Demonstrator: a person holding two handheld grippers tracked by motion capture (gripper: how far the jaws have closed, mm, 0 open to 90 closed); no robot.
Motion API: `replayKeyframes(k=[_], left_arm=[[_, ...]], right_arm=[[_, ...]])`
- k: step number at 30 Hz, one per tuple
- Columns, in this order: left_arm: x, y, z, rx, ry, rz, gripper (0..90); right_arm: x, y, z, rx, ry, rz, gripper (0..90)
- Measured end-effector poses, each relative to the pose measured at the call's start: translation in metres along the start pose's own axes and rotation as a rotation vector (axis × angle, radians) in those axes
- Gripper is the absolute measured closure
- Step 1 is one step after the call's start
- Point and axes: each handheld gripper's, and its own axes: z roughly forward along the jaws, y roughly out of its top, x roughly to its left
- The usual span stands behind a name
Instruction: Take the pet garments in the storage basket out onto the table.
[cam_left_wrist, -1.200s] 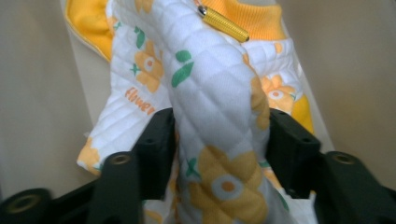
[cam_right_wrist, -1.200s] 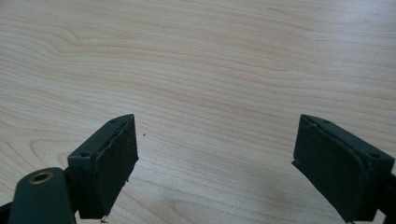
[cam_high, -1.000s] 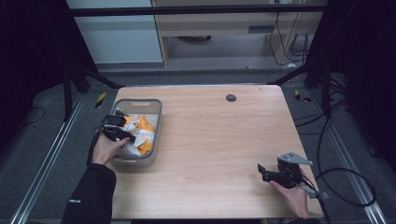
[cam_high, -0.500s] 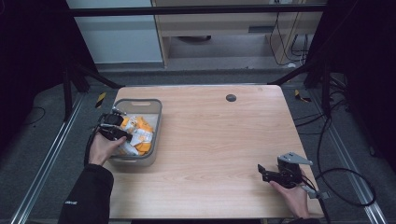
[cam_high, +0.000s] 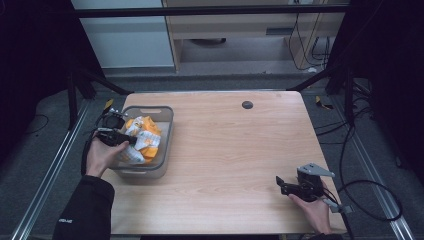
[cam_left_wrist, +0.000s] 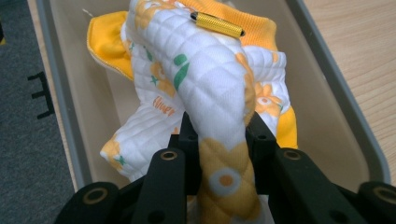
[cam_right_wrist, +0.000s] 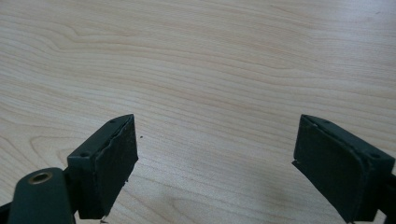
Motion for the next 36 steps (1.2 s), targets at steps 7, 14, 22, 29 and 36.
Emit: replayKeyframes(k=[7,14,22,29,36], left_arm=[[-0.001,0.002,-0.012,-0.019,-0.002,0.01,72.8],[-0.003,0.004,-0.026,-0.038,0.0,0.02,72.9],[-0.009,0.007,-0.045,-0.067,-0.014,0.042,72.9],[-0.014,0.009,-0.051,-0.074,-0.021,0.06,72.9],[-0.022,0.011,-0.06,-0.085,-0.037,0.089,72.9]], right_arm=[[0.0,0.0,0.0,-0.005,-0.003,-0.01,13.4],[0.001,0.0,-0.001,-0.003,-0.001,-0.004,13.3],[0.001,0.0,-0.001,-0.005,-0.002,-0.007,13.3],[0.001,0.0,-0.001,-0.006,-0.004,-0.01,13.3],[0.001,0.0,-0.001,-0.005,-0.002,-0.007,13.3]])
